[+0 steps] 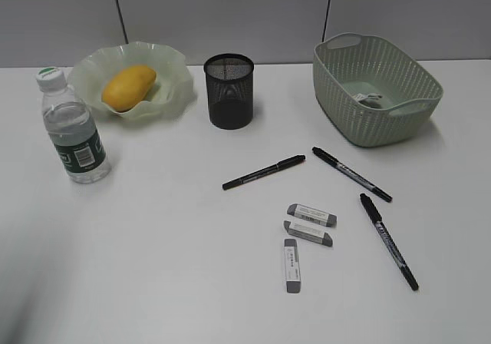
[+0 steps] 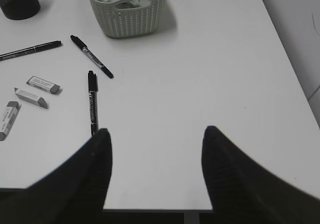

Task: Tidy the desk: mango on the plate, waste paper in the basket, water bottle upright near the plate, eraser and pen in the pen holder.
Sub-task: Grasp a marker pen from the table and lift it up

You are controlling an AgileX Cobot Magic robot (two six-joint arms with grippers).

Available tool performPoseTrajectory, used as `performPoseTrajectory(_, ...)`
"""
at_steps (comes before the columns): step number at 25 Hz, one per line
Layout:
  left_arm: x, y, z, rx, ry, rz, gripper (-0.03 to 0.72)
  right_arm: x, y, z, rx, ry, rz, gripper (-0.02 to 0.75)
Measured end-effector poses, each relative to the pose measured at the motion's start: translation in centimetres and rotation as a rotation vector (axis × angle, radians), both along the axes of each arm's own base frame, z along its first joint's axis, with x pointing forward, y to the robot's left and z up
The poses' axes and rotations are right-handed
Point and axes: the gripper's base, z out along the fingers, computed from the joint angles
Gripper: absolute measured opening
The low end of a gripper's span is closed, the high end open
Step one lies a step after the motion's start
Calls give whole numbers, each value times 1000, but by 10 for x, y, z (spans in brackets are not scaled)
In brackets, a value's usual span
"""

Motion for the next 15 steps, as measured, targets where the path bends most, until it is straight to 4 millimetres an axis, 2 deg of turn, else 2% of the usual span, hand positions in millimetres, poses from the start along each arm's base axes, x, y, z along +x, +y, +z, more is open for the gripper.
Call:
performPoseTrajectory(5,-13,4,14,34,185,36,574,0,0,0,0,0,0,457)
performPoseTrajectory(9,-30,7,15,52,328,59,551,0,0,0,0,0,0,457)
performPoseTrajectory(12,-44,8,21,38,315,63,546,0,0,0,0,0,0,457)
performPoseTrajectory(15,-69,6,36,-40,195,49,545,0,0,0,0,0,0,457)
